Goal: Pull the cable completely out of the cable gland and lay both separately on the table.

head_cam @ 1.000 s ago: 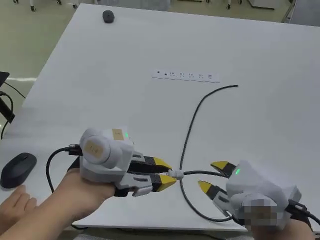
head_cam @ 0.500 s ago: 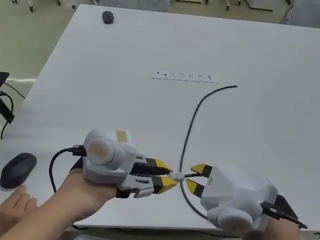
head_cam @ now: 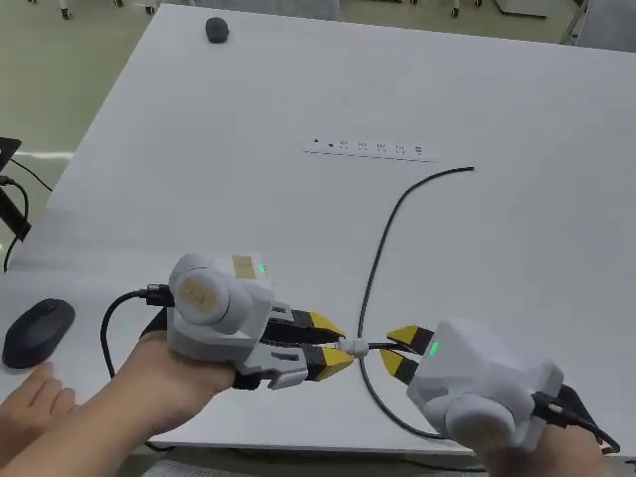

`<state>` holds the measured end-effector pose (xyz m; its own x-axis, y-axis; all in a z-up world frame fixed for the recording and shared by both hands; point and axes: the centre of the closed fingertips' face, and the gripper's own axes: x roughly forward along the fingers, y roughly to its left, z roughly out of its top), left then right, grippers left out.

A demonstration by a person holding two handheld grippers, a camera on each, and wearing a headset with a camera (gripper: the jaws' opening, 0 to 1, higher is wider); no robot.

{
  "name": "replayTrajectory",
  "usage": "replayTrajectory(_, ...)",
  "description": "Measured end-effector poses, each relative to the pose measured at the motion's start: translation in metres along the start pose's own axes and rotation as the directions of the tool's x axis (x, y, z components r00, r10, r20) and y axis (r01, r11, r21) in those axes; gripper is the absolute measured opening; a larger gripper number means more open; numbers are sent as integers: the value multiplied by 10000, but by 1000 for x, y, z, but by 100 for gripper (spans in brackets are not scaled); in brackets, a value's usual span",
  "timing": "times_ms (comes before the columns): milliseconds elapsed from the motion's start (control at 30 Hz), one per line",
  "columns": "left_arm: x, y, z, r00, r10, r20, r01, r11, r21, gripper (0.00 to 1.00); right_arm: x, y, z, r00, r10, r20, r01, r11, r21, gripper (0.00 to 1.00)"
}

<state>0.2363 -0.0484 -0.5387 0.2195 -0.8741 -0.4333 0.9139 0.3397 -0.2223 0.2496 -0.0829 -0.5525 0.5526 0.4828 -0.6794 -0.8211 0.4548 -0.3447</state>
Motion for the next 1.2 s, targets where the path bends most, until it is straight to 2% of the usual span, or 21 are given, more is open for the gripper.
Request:
replayTrajectory(233,-1,1,4,9999,51,114,-52,10000,47,15,-1,-13,-12,9997,-233,-42,235,9963,826,1)
replayTrajectory(333,-1,1,3,9999,51,94,-51,10000,38,15,0,-19,-23,9994,-305,-160,324,9904,1341,1)
replayTrajectory(367,-1,1,3,9999,56,97,-56,10000,29,15,0,-20,-27,9995,-293,-94,306,9767,2123,1)
replayTrajectory(433,-2,1,4,9999,56,138,-56,10000,4,15,-1,-24,-33,9995,-312,-78,322,9607,2758,1)
replayTrajectory(567,-1,2,3,9999,57,91,-57,10000,20,15,0,-27,-48,9990,-406,-196,448,9365,3479,1)
replayTrajectory(667,-1,2,2,10000,48,35,-48,10000,43,15,1,-29,-62,9980,-461,-435,601,9062,4186,2)
replayTrajectory(767,-1,2,2,10000,48,-1,-48,10000,46,15,4,-33,-72,9970,-578,-508,748,8833,4628,2)
replayTrajectory(867,0,3,2,10000,54,-50,-54,10000,57,15,6,-36,-79,9960,-653,-605,867,8672,4903,2)
replayTrajectory(1067,1,5,2,9999,120,-84,-119,9999,119,15,11,-40,-86,9936,-848,-745,1122,8125,5721,2)
replayTrajectory(1100,1,5,2,9999,127,-83,-126,9999,104,15,12,-40,-86,9935,-845,-768,1133,8144,5691,2)
replayTrajectory(1167,1,6,2,9998,150,-100,-149,9998,102,15,12,-40,-85,9922,-947,-814,1234,8425,5244,2)
replayTrajectory(1200,0,7,1,9998,155,-104,-154,9998,80,15,12,-40,-84,9919,-987,-805,1260,8519,5083,3)
